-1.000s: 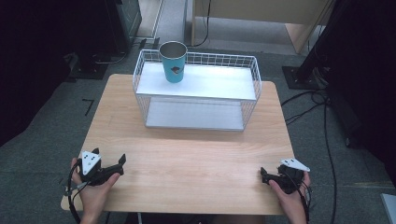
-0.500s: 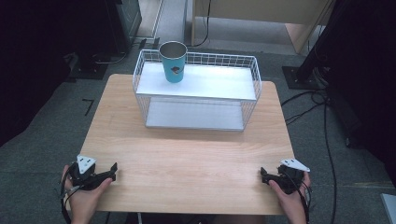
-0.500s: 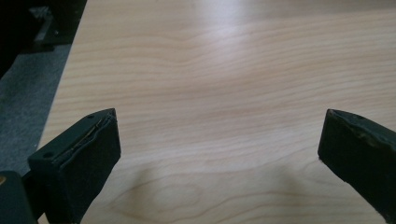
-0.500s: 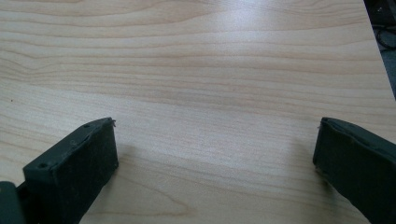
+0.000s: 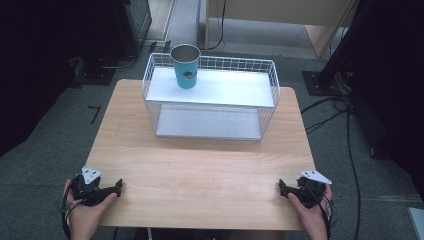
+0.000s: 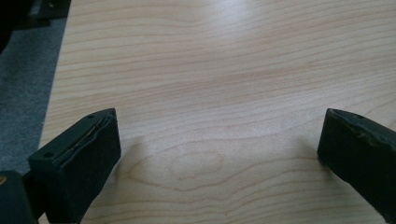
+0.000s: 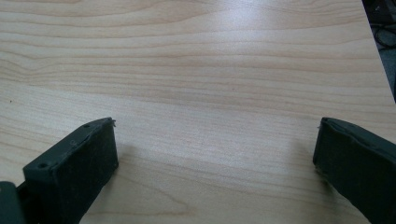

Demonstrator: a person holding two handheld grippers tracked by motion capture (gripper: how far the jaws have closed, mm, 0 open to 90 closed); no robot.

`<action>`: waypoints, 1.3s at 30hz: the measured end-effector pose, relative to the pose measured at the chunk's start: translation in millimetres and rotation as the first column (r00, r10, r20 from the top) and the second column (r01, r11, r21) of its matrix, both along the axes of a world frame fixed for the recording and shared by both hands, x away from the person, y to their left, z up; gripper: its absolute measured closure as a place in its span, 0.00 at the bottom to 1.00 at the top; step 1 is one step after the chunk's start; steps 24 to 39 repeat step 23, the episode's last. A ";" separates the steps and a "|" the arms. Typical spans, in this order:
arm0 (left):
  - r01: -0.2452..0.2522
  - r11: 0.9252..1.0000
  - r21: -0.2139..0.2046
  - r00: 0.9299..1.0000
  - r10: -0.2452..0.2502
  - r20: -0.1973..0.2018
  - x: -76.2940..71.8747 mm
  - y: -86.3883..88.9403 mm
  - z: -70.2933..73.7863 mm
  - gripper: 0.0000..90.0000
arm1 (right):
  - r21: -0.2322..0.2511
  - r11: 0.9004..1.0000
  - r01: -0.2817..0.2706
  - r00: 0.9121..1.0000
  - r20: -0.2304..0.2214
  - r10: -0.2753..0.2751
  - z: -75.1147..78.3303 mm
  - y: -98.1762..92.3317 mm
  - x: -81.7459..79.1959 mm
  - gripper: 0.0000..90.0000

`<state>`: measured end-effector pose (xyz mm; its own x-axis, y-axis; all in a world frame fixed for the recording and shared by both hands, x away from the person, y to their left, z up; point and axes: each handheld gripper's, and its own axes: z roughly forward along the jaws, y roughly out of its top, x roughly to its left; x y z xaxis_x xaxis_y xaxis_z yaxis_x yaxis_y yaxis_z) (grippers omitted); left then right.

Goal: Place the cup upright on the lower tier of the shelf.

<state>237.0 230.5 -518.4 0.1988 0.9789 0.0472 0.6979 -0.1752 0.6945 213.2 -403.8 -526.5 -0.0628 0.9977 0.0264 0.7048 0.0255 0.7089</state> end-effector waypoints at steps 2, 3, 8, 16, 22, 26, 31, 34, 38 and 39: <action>0.001 1.000 -0.015 1.000 -0.001 -0.008 0.4 0.5 -0.2 0.00 | 0.001 1.000 0.002 1.000 -0.001 -0.002 0.1 0.1 -0.1 0.00; 0.007 1.000 -0.024 1.000 -0.008 -0.015 0.8 1.2 -0.2 0.00 | 0.000 1.000 0.000 1.000 0.000 0.000 0.0 0.0 0.0 0.00; 0.009 0.999 -0.032 1.000 -0.010 -0.022 1.3 0.1 -0.4 0.00 | -0.002 1.000 0.004 1.000 0.000 -0.004 0.0 0.1 -0.3 0.00; -0.040 0.999 -0.032 0.999 0.039 -0.021 2.7 -6.6 -0.5 0.00 | -0.002 1.000 0.009 1.000 -0.001 -0.009 0.0 0.5 -1.6 0.00; -0.050 0.998 -0.033 0.999 0.050 -0.020 2.7 -10.9 -0.6 0.00 | -0.002 1.000 0.008 1.000 0.000 -0.008 0.0 0.3 -1.5 0.00; -0.050 0.998 -0.032 0.999 0.050 -0.021 2.7 -10.9 -0.6 0.00 | -0.002 1.000 0.008 1.000 0.000 -0.008 0.0 0.3 -1.5 0.00; -0.050 0.998 -0.032 0.999 0.050 -0.021 2.7 -10.9 -0.6 0.00 | -0.002 1.000 0.008 1.000 0.000 -0.008 0.0 0.3 -1.5 0.00; -0.050 0.998 -0.032 0.999 0.050 -0.021 2.7 -10.9 -0.6 0.00 | -0.002 1.000 0.008 1.000 0.000 -0.008 0.0 0.3 -1.5 0.00; -0.050 0.998 -0.032 0.999 0.050 -0.021 2.7 -10.9 -0.6 0.00 | -0.002 1.000 0.008 1.000 0.000 -0.008 0.0 0.3 -1.5 0.00; -0.050 0.998 -0.032 0.999 0.050 -0.021 2.7 -10.9 -0.6 0.00 | -0.002 1.000 0.008 1.000 0.000 -0.008 0.0 0.3 -1.5 0.00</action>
